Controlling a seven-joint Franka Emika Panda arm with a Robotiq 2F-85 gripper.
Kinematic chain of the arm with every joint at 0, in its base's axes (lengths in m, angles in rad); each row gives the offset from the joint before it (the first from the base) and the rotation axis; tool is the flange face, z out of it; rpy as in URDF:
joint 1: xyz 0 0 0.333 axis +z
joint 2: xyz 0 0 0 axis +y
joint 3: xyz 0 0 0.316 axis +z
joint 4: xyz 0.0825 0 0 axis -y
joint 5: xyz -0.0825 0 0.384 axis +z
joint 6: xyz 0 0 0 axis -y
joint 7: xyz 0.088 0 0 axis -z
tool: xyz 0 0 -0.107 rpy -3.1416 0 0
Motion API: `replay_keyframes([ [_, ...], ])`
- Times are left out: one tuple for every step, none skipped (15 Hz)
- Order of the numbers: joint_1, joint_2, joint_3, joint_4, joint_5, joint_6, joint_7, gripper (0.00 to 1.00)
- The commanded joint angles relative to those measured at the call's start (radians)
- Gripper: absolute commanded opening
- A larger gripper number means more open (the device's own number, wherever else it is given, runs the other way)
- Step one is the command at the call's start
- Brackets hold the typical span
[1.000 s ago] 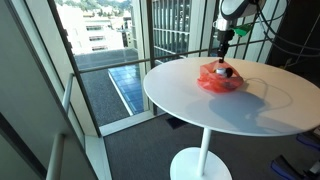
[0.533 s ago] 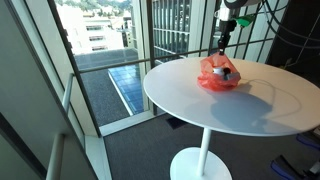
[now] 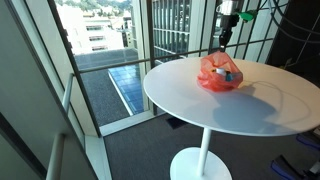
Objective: Put the bottle with a yellow lid in the plastic bag
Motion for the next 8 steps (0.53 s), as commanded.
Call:
replay_keyframes([
  [-0.019,-0.041,0.018,-0.048,0.030,-0.038,-0.048,0.37],
  [-0.021,-0.045,0.022,-0.059,0.037,-0.051,-0.059,0.44],
  [-0.021,-0.053,0.025,-0.074,0.042,-0.061,-0.072,0.52],
  [-0.023,-0.059,0.030,-0.089,0.050,-0.070,-0.088,0.61],
  [-0.022,-0.065,0.033,-0.102,0.055,-0.080,-0.101,0.68],
  [-0.023,-0.075,0.038,-0.120,0.064,-0.091,-0.119,0.76],
  [-0.023,-0.085,0.043,-0.138,0.070,-0.099,-0.136,0.84],
  [-0.022,-0.093,0.047,-0.154,0.075,-0.109,-0.150,0.92],
])
